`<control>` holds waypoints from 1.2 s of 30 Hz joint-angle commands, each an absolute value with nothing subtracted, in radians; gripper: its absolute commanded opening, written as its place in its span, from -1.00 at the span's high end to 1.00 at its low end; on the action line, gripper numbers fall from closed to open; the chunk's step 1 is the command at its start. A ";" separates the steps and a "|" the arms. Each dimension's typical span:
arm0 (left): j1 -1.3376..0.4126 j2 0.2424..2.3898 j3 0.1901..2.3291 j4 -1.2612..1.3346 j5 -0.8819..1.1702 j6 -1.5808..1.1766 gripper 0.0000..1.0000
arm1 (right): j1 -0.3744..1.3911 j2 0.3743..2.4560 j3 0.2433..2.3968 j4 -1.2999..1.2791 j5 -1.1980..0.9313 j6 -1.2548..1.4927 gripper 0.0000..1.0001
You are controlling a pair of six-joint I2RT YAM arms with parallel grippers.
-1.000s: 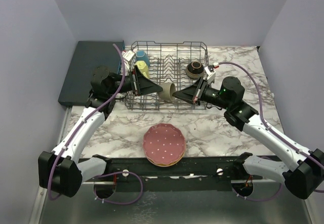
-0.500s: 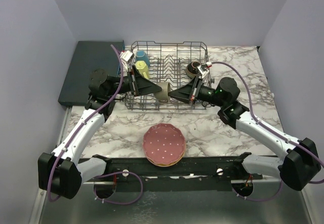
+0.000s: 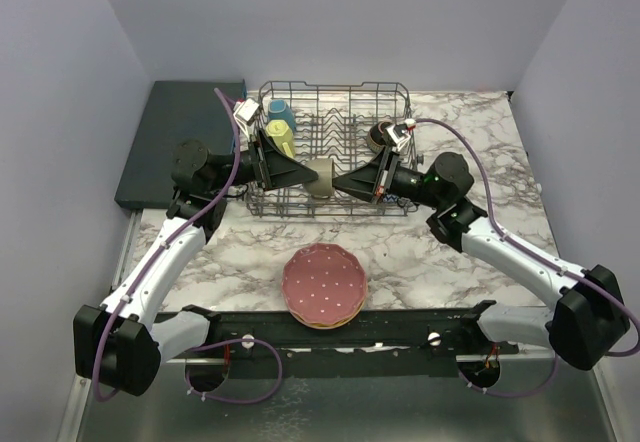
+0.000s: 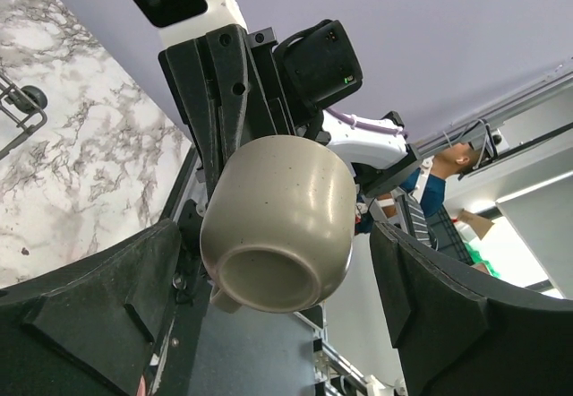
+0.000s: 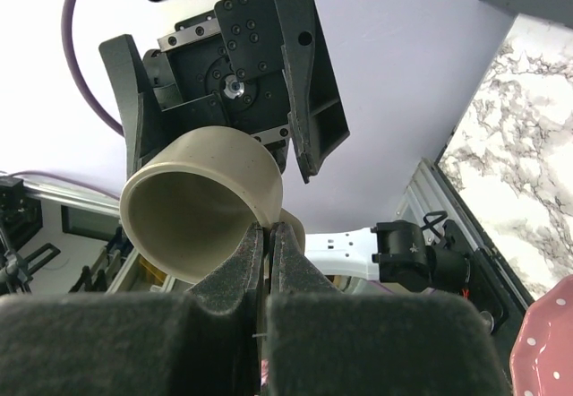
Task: Load the mixed dishes into the dish rack
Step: Turn the cup upside down in the dish rack.
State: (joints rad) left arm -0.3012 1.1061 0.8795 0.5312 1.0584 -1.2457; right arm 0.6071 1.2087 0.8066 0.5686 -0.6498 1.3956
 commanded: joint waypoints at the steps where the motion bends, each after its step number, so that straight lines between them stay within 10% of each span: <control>1: -0.297 1.092 0.868 0.580 1.084 -1.255 -0.87 | 0.604 1.224 0.827 0.643 -0.681 1.415 0.99; 16: -0.296 1.098 0.862 0.601 1.092 -1.266 -0.50 | 0.604 1.252 0.838 0.656 -0.680 1.421 1.00; 33: -0.296 1.114 0.864 0.617 1.098 -1.257 0.99 | 0.604 1.253 0.802 0.659 -0.663 1.422 0.85; 36: -0.296 1.115 0.859 0.617 1.095 -1.255 1.00 | 0.602 1.231 0.782 0.649 -0.646 1.421 0.70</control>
State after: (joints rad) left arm -0.2966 1.1149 0.8692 0.5781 1.0664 -1.2629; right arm 0.6071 1.2526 0.8055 0.6201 -0.6704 1.4189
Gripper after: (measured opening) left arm 0.666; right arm 0.114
